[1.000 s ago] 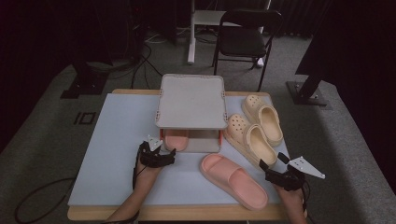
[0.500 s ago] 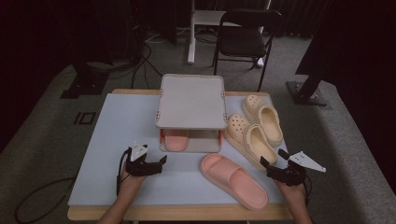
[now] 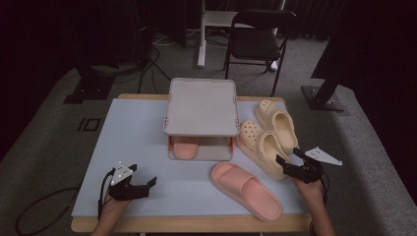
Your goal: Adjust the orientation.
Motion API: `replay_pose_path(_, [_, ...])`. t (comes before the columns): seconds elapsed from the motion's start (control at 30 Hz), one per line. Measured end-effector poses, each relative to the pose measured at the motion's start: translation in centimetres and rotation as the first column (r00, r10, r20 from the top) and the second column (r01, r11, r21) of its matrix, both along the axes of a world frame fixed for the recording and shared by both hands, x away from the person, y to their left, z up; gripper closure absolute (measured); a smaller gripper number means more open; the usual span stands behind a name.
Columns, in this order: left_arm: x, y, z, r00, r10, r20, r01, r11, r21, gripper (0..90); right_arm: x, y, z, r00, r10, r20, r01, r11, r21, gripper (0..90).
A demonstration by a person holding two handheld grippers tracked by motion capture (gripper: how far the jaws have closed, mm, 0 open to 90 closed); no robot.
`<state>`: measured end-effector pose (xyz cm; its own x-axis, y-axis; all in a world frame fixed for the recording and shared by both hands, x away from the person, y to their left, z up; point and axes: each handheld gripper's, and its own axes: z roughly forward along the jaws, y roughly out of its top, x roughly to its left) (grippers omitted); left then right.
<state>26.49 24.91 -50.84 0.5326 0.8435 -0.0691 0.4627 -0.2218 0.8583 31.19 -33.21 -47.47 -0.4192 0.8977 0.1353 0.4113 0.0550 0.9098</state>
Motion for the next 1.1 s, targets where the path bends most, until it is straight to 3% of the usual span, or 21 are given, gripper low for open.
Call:
replay_pose_path(0.37, [-0.6, 0.8, -0.1, 0.9989, -0.02, 0.043, 0.021, 0.9993, -0.031, 7.3, 3.4, -0.1, 0.0, 0.9988, 0.027, -0.04, -0.028, 0.999, -0.035, 23.1])
replay_pose_path(0.53, [-0.7, 1.2, 0.0, 0.9987, -0.022, 0.045, 0.023, 0.9993, -0.03, 7.3, 4.4, -0.2, -0.1, 0.9978, 0.031, -0.059, -0.034, 0.998, -0.05, 27.6])
replay_pose_path(0.8, [-1.1, 2.1, -0.1, 0.9989, -0.013, 0.044, 0.014, 0.9993, -0.036, 7.3, 6.3, 0.1, -0.5, 0.9946, 0.055, -0.088, -0.062, 0.995, -0.083, 40.6])
replay_pose_path(0.97, [-1.2, 2.8, -0.3, 0.9989, 0.008, 0.046, -0.006, 0.9992, -0.039, 7.3, 7.5, 0.4, -0.4, 0.9922, 0.074, -0.1, -0.089, 0.985, -0.147, 49.5])
replay_pose_path(1.1, [-1.2, 3.0, -0.3, 0.9986, 0.013, 0.05, -0.011, 0.9991, -0.04, 7.3, 8.3, 0.5, -0.5, 0.9887, 0.095, -0.116, -0.112, 0.983, -0.148, 56.0])
